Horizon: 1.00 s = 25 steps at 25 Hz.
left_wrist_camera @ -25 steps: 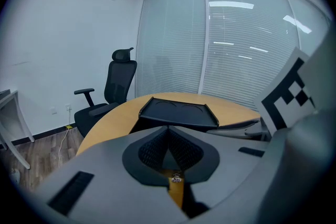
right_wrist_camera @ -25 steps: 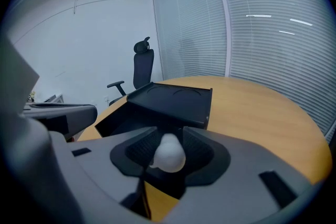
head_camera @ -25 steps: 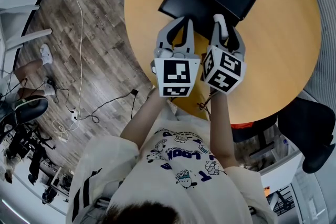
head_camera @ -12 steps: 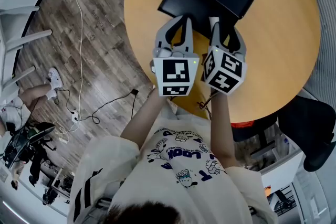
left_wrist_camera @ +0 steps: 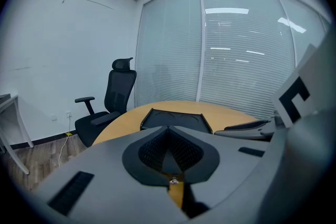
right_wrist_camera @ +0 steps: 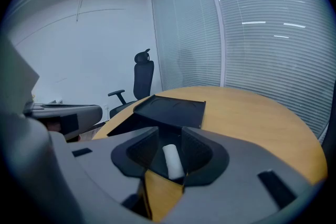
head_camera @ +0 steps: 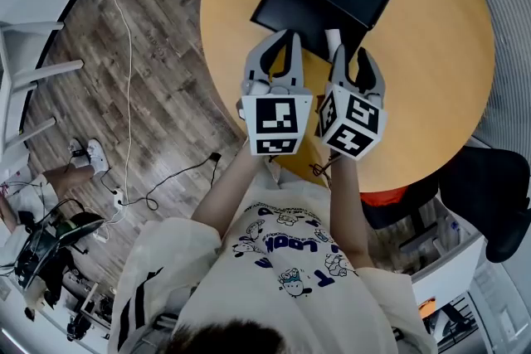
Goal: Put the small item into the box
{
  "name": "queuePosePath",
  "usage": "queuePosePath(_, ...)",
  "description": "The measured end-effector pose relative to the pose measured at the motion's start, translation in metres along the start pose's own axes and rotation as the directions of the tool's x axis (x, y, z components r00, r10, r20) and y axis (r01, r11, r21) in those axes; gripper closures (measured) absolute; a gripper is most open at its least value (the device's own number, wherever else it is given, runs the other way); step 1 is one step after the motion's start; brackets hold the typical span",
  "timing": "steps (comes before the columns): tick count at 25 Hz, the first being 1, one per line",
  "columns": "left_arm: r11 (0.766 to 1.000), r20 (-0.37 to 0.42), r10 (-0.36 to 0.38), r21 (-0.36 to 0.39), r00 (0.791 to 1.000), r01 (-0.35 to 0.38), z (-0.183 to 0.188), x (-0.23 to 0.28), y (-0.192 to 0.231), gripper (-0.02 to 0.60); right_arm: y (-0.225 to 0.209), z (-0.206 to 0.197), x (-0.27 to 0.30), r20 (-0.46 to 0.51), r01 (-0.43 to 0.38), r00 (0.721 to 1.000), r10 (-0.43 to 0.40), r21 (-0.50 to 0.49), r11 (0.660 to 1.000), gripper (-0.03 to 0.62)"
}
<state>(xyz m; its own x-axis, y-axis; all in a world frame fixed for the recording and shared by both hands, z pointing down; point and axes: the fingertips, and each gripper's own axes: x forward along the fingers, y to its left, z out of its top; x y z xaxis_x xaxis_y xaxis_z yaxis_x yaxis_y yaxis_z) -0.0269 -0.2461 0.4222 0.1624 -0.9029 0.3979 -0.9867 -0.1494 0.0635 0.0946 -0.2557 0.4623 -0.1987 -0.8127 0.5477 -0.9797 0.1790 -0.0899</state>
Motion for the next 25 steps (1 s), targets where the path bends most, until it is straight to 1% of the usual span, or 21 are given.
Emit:
queuePosePath(7,1.0,0.053,-0.02,0.017,0.998,0.019,0.017,-0.025,-0.001,0.566,0.01,0.018,-0.032,0.075,0.013,0.997,-0.012,-0.004,1.0,0.461)
queuePosePath(15,0.999,0.123,-0.041,0.024,0.992,0.039,0.035,-0.051,-0.001,0.566,0.019,0.03,-0.065,0.166,0.046,0.985,-0.043,-0.014,0.999,0.52)
queuePosePath(25,0.998,0.204,-0.064,0.037,0.977,0.058,0.069,-0.082,-0.003,0.566,0.032,0.054,-0.102,0.251,0.06,0.967,-0.054,-0.016,0.998,0.542)
